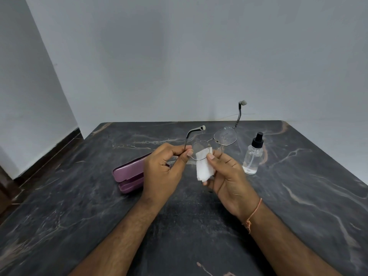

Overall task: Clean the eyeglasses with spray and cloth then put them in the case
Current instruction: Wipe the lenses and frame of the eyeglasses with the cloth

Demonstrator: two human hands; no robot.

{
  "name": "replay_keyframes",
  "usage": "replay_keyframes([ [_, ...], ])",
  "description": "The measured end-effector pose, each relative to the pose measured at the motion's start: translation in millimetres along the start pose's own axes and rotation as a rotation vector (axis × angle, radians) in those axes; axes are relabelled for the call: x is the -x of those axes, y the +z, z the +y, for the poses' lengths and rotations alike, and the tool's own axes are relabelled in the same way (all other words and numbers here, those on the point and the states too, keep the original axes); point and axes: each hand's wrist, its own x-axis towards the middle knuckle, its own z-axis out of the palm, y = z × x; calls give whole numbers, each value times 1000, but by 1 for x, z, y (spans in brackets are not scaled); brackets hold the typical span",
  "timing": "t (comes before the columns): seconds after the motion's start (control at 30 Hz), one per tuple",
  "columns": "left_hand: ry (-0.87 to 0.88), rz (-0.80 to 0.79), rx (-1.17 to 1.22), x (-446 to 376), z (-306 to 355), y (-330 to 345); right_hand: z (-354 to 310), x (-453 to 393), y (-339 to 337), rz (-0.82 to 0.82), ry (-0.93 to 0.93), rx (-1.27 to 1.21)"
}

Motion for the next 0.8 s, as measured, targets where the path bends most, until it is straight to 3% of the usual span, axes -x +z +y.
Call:
replay_keyframes([
  [0.27,-5,-18,5,2,-1,-1,-2,4,1,-129,65,-38],
  [0.53,12,-12,-6,0,-2,-1,0,0,1,3,8,-19],
  [0.8,10,-2,-29,0,-1,-3,0,2,0,-97,83,18],
])
